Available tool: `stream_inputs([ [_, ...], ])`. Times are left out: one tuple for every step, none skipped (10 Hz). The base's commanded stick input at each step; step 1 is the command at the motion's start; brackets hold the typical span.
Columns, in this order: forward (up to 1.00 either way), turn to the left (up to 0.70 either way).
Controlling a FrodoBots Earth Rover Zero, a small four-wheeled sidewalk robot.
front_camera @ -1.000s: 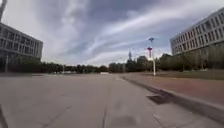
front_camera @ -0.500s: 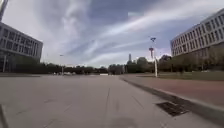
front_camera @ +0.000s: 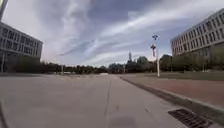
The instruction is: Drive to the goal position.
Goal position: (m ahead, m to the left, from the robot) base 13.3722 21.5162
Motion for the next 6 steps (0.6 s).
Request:
stream_inputs([
  [1.00,0.00],
  [1.00,0.00],
  [1.00,0.00],
  [1.00,0.00],
  [1.00,0.00],
  [1.00,0.00],
])
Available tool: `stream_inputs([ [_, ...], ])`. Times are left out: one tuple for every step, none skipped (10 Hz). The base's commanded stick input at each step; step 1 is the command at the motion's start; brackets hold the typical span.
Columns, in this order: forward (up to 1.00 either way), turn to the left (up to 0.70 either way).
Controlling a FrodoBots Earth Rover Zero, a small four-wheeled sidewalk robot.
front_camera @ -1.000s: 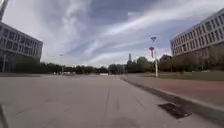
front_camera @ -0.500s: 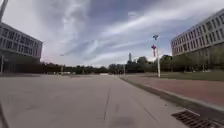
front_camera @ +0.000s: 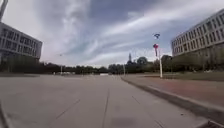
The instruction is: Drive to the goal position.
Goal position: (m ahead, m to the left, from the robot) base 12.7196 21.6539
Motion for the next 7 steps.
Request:
stream_inputs([
  [1.00,0.00],
  [1.00,0.00],
  [1.00,0.00],
  [1.00,0.00],
  [1.00,0.00],
  [1.00,0.00],
  [1.00,0.00],
])
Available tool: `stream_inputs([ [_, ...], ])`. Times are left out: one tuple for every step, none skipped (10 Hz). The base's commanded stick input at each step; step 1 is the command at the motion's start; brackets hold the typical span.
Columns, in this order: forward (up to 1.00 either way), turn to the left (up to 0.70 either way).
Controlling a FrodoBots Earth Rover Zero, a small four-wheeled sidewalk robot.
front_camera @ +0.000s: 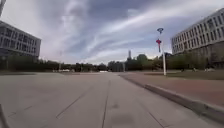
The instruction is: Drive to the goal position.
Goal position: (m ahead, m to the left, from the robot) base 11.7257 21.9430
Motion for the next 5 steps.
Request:
stream_inputs([
  [1.00,0.00],
  [1.00,0.00],
  [1.00,0.00],
  [1.00,0.00],
  [1.00,0.00],
])
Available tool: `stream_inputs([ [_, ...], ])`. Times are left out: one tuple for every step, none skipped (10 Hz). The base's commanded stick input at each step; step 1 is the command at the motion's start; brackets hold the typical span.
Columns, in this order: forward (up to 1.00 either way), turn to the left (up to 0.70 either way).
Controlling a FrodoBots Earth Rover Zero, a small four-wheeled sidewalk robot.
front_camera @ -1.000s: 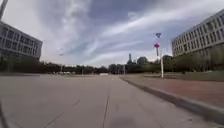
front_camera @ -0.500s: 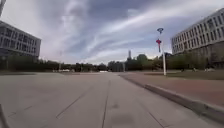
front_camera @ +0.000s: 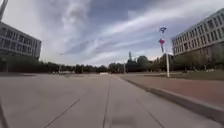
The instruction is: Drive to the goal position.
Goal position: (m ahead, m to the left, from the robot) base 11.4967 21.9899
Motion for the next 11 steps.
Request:
stream_inputs([
  [1.00,0.00],
  [1.00,0.00],
  [1.00,0.00],
  [1.00,0.00],
  [1.00,0.00],
  [1.00,0.00],
  [1.00,0.20],
  [1.00,0.40],
  [1.00,0.40],
  [1.00,0.40],
  [1.00,0.40],
])
